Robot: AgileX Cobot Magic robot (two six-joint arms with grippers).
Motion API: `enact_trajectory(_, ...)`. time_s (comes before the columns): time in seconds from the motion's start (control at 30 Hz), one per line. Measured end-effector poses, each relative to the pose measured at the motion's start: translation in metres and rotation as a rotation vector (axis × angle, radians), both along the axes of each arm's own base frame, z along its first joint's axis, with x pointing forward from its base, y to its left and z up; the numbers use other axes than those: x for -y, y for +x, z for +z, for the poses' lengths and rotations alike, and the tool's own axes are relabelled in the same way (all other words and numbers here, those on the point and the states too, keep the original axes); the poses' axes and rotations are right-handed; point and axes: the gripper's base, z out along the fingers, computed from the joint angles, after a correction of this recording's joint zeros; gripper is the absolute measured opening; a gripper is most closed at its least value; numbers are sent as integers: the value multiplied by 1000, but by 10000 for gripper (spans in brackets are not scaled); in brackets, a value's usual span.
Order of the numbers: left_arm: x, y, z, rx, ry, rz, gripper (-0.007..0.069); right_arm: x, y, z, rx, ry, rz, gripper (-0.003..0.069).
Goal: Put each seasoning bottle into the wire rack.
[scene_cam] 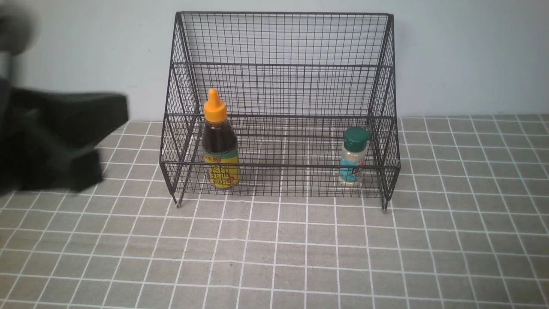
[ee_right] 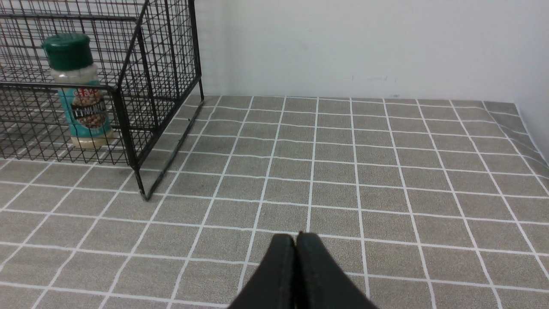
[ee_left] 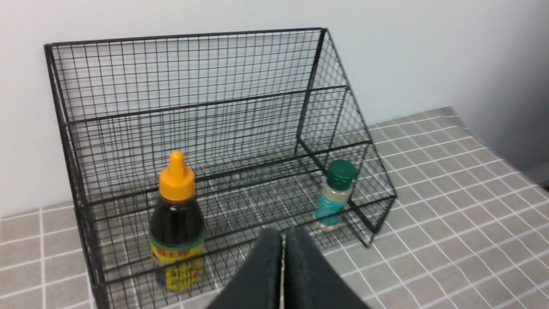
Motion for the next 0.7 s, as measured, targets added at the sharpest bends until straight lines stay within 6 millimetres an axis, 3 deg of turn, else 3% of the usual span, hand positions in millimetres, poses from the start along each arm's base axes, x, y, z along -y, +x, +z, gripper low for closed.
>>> enact_trajectory(0.1,-5,-13,4,26,-12,-7,-7,0,0,0,0,0,0,-13)
enact_trajectory(0.53,-15,-35,13,120,1,-4,-7,0,0,0,1,0,0,-14)
enact_trajectory(0.7,-24,-47,-1,180,37,27,-7,0,0,0,1,0,0,-14)
